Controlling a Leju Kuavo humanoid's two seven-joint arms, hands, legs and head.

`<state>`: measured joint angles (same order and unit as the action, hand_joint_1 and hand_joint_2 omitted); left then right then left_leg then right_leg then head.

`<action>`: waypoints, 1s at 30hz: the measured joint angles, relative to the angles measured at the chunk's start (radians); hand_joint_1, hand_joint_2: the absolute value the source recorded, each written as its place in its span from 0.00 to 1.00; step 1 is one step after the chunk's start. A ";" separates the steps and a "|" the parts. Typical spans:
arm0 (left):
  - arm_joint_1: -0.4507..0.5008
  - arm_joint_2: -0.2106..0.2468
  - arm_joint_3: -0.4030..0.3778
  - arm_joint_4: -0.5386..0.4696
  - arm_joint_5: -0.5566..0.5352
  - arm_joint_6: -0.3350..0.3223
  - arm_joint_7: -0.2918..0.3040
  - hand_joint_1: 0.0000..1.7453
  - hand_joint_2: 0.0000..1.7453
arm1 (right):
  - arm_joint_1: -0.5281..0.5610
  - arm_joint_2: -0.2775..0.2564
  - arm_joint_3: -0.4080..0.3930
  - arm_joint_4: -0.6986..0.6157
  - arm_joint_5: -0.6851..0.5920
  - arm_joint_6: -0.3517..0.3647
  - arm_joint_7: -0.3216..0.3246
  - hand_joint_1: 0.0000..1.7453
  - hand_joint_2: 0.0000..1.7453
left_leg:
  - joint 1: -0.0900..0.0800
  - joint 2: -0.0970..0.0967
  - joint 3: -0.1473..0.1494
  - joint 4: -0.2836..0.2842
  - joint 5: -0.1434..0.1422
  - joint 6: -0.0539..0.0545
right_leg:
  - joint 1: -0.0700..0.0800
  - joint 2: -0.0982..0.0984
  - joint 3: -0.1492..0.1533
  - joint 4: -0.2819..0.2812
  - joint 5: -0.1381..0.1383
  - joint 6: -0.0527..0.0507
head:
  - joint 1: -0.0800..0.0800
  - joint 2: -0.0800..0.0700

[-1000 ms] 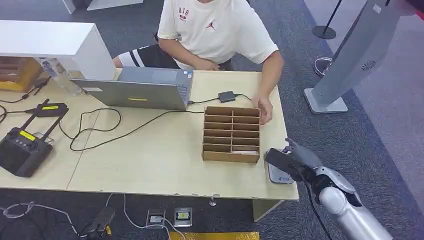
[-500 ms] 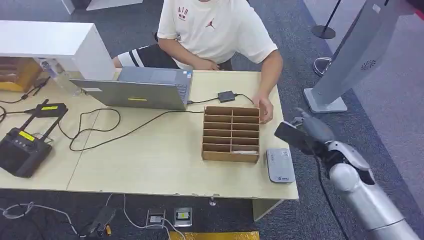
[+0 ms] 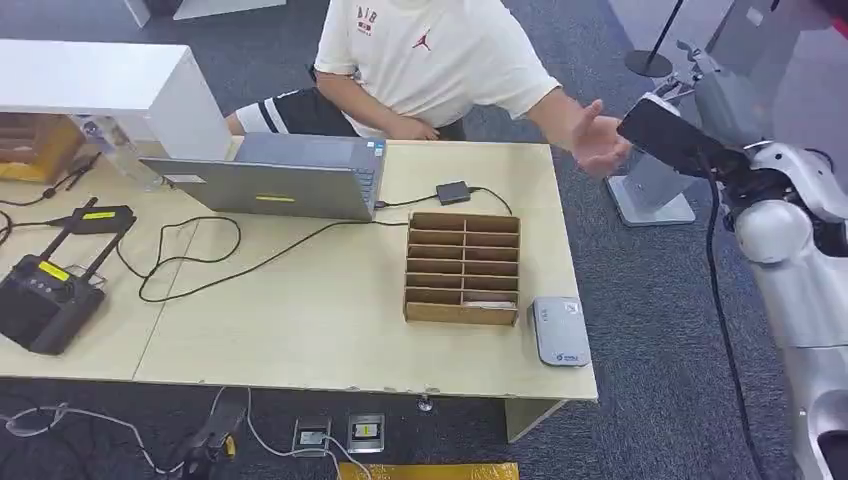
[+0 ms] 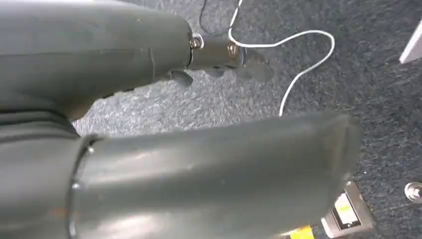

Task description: Pass the card to the sensor for recognition and then transmit it.

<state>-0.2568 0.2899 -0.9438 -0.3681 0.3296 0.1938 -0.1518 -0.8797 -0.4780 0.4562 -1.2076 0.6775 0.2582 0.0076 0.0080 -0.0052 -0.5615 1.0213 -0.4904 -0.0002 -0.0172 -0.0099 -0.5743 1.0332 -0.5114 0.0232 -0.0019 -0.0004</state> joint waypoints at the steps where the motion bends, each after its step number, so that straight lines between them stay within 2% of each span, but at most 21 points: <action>1: -0.006 -0.002 0.000 0.000 -0.006 -0.005 0.006 0.00 0.00 | -0.001 0.008 0.002 0.026 0.010 -0.008 -0.005 1.00 1.00 | 0.000 0.000 0.000 0.000 0.000 0.000 | 0.000 0.000 0.000 0.000 0.000 0.000 | 0.000 0.000; 12: -0.018 -0.005 0.023 0.000 -0.017 -0.012 0.019 0.00 0.00 | -0.020 0.098 0.031 0.244 0.032 -0.082 -0.038 1.00 1.00 | 0.000 -0.001 0.000 0.000 0.000 0.000 | 0.001 0.000 0.000 0.000 0.000 0.000 | 0.000 0.000; 13: -0.017 -0.005 0.025 0.000 -0.014 -0.012 0.019 0.00 0.00 | -0.023 0.108 0.033 0.262 0.033 -0.088 -0.043 0.88 1.00 | 0.000 -0.001 0.000 0.000 0.000 0.000 | 0.001 0.000 0.000 0.000 0.000 0.000 | 0.000 0.000; 14: -0.015 -0.005 0.027 0.000 -0.013 -0.012 0.019 0.00 0.00 | -0.025 0.113 0.034 0.273 0.033 -0.091 -0.045 0.09 1.00 | 0.000 -0.001 0.000 0.000 0.000 0.000 | 0.001 0.000 0.000 0.000 0.000 0.000 | 0.000 0.000; 15: -0.013 -0.005 0.030 0.000 -0.010 -0.011 0.019 0.00 0.00 | -0.028 0.121 0.037 0.287 0.034 -0.095 -0.047 0.09 1.00 | 0.000 0.000 0.000 0.000 0.000 0.000 | 0.001 0.000 0.000 0.000 0.000 0.000 | 0.000 0.000; 16: -0.009 -0.005 0.034 0.000 -0.008 -0.010 0.019 0.00 0.00 | -0.031 0.128 0.042 0.301 0.035 -0.101 -0.051 0.00 1.00 | 0.000 0.000 0.000 0.000 0.000 0.000 | 0.001 0.000 0.000 0.000 0.000 0.000 | 0.000 0.000; 25: 0.015 -0.002 0.055 -0.009 0.000 0.005 0.018 0.00 0.00 | -0.048 0.174 0.058 0.373 0.021 -0.159 -0.084 0.00 1.00 | 0.000 -0.001 0.000 0.000 0.000 0.000 | 0.000 0.000 0.000 0.000 0.000 0.000 | 0.000 0.000; 28: 0.020 -0.001 0.061 -0.011 0.000 0.011 0.005 0.00 0.00 | -0.048 0.178 0.057 0.375 -0.052 -0.151 -0.105 0.00 1.00 | 0.000 -0.001 0.000 0.000 0.000 0.000 | 0.000 0.000 0.000 0.000 0.000 0.000 | 0.000 0.000; 30: 0.025 0.001 0.066 -0.012 0.003 0.015 -0.007 0.00 0.00 | -0.047 0.178 0.049 0.365 -0.174 -0.095 -0.129 0.00 1.00 | 0.000 -0.001 0.000 0.000 0.000 0.000 | 0.000 0.000 0.000 0.000 0.000 0.000 | 0.000 0.000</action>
<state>-0.2314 0.2914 -0.8781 -0.3799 0.3323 0.2083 -0.1583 -0.9264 -0.2995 0.5055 -0.8426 0.5031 0.1631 -0.1216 0.0084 -0.0058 -0.5614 1.0213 -0.4903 -0.0002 -0.0167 -0.0098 -0.5746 1.0333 -0.5115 0.0231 -0.0015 -0.0004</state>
